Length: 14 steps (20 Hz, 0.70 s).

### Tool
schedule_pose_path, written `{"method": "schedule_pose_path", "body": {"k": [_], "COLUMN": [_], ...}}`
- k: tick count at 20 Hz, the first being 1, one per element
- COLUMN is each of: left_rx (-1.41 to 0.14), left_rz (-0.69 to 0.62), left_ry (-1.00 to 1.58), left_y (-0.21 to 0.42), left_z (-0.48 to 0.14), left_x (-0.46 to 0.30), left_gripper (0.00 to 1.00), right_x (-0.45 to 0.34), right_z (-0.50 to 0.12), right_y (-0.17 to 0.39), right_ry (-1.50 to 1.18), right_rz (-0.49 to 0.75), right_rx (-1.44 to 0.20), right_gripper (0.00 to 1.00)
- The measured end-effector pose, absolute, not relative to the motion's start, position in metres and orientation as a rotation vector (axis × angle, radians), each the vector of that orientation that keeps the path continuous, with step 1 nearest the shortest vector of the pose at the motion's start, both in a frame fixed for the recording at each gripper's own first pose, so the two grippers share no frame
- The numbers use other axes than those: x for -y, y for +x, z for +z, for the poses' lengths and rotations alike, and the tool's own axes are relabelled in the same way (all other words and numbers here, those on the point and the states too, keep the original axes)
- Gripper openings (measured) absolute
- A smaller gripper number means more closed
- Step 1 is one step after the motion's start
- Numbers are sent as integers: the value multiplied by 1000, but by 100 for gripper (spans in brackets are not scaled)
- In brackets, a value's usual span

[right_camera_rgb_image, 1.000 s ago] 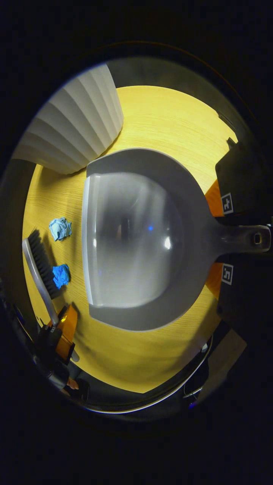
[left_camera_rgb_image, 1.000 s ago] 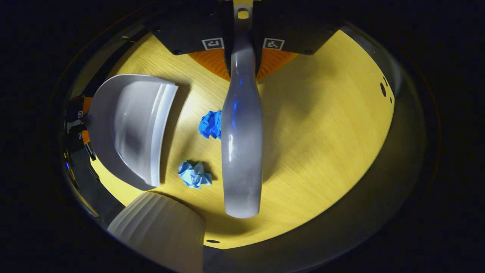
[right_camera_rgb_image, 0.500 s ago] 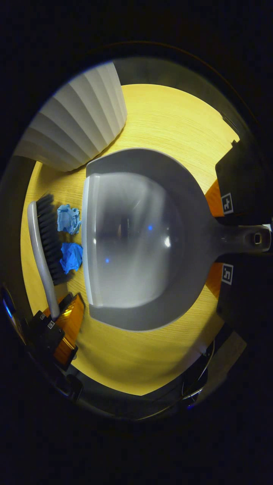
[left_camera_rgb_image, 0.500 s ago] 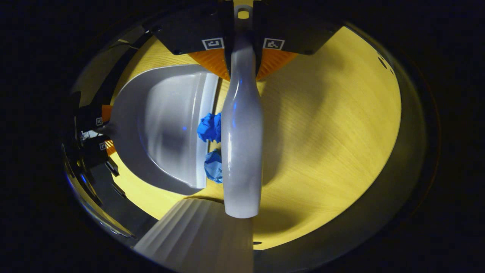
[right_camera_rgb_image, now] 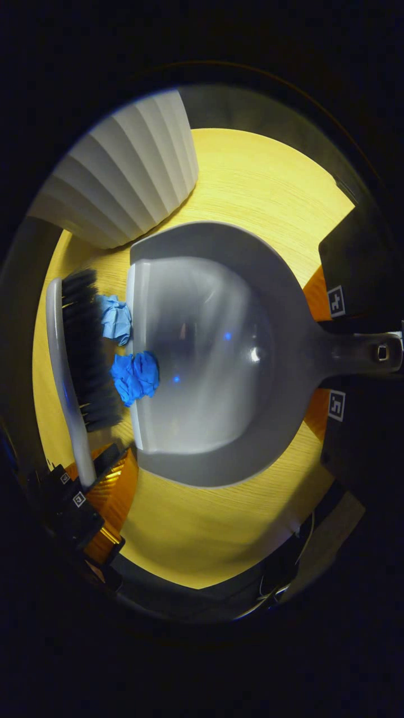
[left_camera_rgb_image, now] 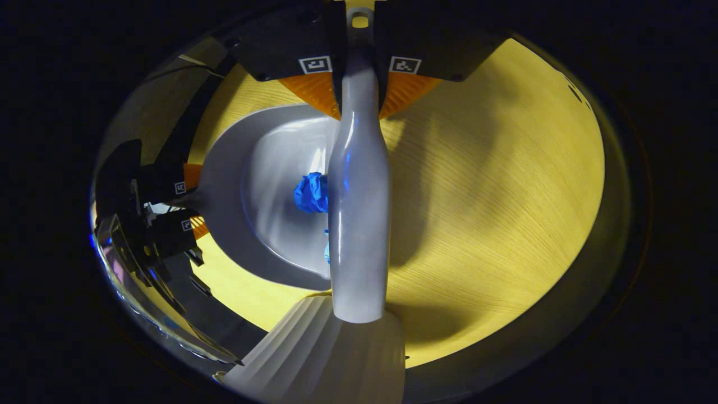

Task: Pick up the small broom and dustpan from the desktop, sweep the trash into the dustpan with the broom, and then empty the trash into the garbage bin.

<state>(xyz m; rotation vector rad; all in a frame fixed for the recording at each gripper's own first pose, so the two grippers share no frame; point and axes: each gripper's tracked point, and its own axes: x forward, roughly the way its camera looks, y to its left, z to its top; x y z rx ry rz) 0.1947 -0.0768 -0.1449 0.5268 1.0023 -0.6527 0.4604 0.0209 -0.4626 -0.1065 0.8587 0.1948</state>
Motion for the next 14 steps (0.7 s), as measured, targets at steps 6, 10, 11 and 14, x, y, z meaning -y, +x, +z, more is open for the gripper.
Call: {"method": "schedule_pose_path", "body": {"k": [6, 10, 11, 14], "left_rx": [-1033, -1012, -995, -949], "left_rz": [-765, -713, -678, -531], "left_ry": [491, 476, 473, 449], "left_y": [155, 146, 148, 176], "left_z": [-143, -131, -127, -120], "left_x": [96, 89, 81, 56], "left_gripper": [23, 23, 23, 23], "right_x": [-8, 31, 36, 25], "right_z": [-454, -431, -431, -437], "right_y": [500, 490, 482, 475], "right_ry": [-98, -99, -99, -101], "right_rz": [191, 192, 193, 197], "right_rx": [-830, -826, -825, -825], "right_gripper": [32, 32, 32, 32]}}
